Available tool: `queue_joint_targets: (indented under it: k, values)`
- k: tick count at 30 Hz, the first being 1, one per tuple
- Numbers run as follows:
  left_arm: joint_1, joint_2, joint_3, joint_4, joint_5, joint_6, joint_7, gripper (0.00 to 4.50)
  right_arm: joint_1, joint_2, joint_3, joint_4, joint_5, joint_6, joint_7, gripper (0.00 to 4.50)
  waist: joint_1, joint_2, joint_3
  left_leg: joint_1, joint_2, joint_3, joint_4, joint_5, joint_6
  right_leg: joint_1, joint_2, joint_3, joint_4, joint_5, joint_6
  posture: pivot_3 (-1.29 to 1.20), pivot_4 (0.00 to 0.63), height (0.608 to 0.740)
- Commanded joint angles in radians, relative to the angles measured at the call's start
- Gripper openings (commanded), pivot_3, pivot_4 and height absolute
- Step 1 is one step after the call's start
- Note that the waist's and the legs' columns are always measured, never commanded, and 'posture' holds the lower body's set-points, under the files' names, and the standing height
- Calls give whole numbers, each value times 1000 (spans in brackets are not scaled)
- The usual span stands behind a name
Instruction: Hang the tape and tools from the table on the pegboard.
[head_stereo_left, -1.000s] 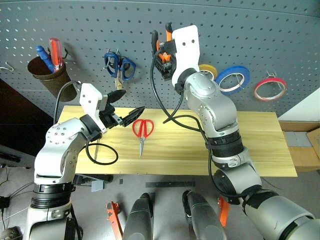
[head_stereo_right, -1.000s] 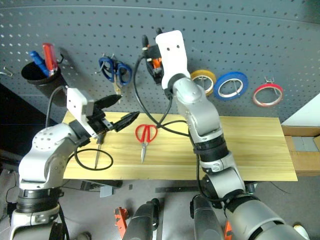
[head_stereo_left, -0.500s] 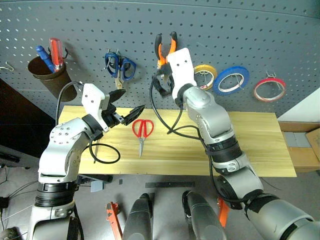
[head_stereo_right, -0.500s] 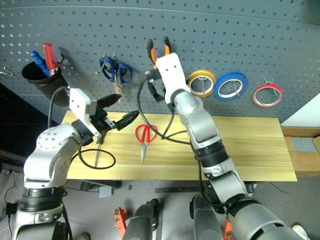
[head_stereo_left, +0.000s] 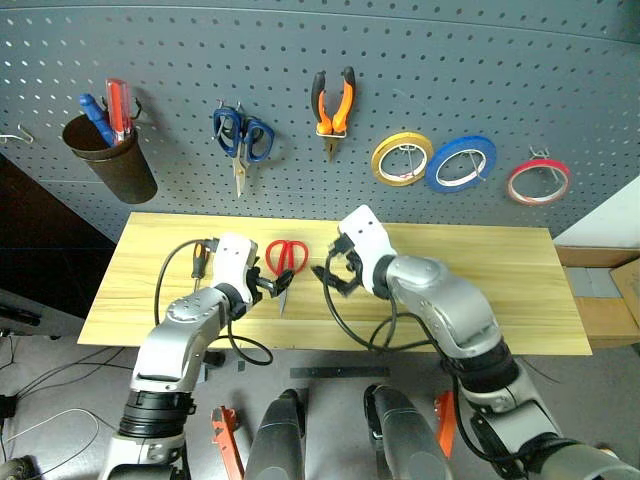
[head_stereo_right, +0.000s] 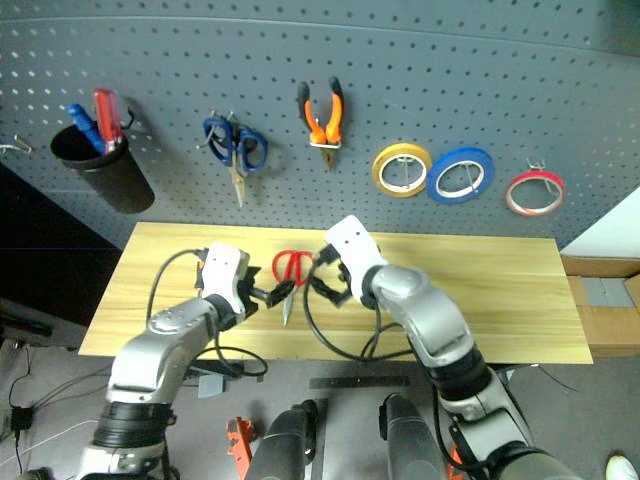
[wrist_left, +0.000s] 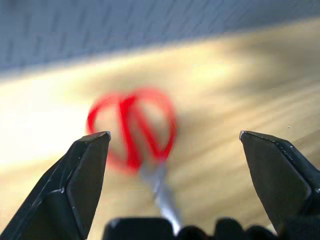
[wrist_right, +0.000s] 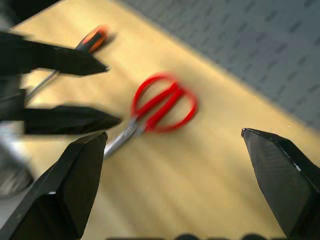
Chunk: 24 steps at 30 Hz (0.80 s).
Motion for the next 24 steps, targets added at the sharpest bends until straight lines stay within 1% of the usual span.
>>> queue_joint_targets:
  k: [1,3,5,8,12,14,16,18,24]
  values:
    - [-37,-28,-56,69,87,78,93,4500,28,-50,25,-108,36,28,54,4457,0,0,0,0,0,0,0,0,0,0,0,0,0,0,0,-60,279,740]
    - [-75,-93,-29,155,85,102,149,4500,45,-93,49,-137,43,32,85,4457,0,0,0,1,0,0,0,0,0,1,0,0,0,0,0,-65,281,740]
    - [-107,-126,-20,224,100,96,179,4500,49,-115,59,-152,48,35,96,4457,0,-1,-1,1,-1,-1,1,0,0,2,0,-1,0,0,0,-71,282,740]
    - [-154,-152,-26,321,130,70,203,4500,53,-134,63,-169,55,44,102,4457,0,-1,-1,1,0,-1,1,0,0,2,0,-1,0,0,0,-83,283,740]
    - [-187,-173,-9,386,139,44,217,4500,56,-152,56,-180,60,53,108,4457,-1,-1,-2,2,-1,0,1,0,0,2,-1,0,0,0,0,-92,283,740]
    - [-194,-178,0,400,139,33,223,4109,58,-165,53,-183,62,57,113,4500,-1,-1,-2,2,-1,0,1,0,0,3,-1,0,0,0,0,-96,282,740]
    - [-182,-174,6,392,139,30,223,3580,57,-185,49,-186,63,56,123,4500,-1,-1,-3,2,-1,0,1,0,0,3,-1,0,0,0,0,-97,282,740]
    - [-171,-177,18,385,139,28,225,2852,54,-201,44,-186,65,53,131,4500,-1,-1,-3,2,-1,0,1,0,0,3,-1,0,0,0,0,-96,280,740]
    - [-163,-200,63,394,122,-8,218,880,40,-238,35,-181,57,28,143,4500,-1,0,-7,2,-1,0,1,0,0,3,-1,0,0,0,0,-97,272,740]
